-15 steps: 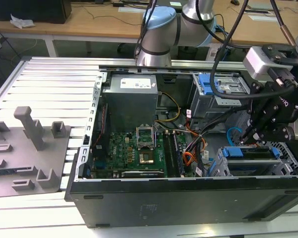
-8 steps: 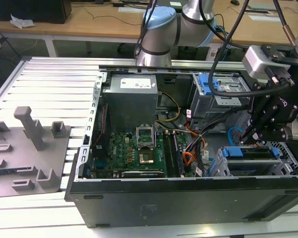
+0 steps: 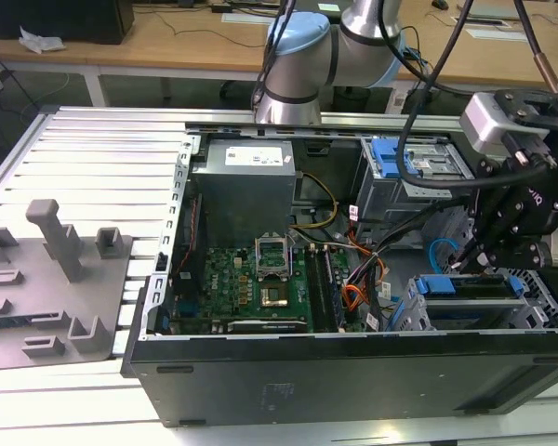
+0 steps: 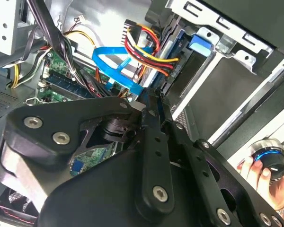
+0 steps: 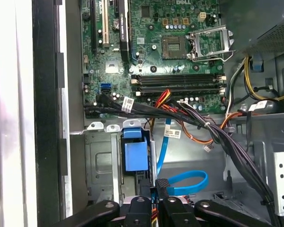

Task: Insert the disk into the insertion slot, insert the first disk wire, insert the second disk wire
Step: 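Insert the second disk wire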

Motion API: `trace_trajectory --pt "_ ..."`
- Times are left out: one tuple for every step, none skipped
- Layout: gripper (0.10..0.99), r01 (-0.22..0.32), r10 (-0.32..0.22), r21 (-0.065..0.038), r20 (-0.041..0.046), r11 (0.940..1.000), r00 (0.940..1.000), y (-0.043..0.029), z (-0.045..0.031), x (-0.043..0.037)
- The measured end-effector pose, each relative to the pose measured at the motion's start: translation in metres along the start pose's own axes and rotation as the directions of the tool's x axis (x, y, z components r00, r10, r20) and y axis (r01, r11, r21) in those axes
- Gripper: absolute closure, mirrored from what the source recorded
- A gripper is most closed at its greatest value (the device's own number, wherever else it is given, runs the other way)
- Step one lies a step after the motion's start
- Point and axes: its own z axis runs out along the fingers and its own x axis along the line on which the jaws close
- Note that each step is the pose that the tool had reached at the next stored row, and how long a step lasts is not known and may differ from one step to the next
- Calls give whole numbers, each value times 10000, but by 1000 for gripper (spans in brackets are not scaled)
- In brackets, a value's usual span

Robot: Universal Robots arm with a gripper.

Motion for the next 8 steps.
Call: trace_trajectory --pt "925 0 0 0 0 10000 10000 -13 8 17" --pt "925 0 0 0 0 10000 10000 -20 12 21" --pt "925 0 0 0 3 10000 10000 -29 18 22" --pt "925 0 0 -1 3 10000 10000 -38 23 22" --pt "925 1 -1 -1 7 10000 10000 -43 26 22" --pt "925 1 -1 -2 15 10000 10000 -52 35 22" --pt "925 1 -1 -1 15 10000 10000 -58 39 22" --pt "925 1 -1 -1 15 10000 10000 -64 40 21"
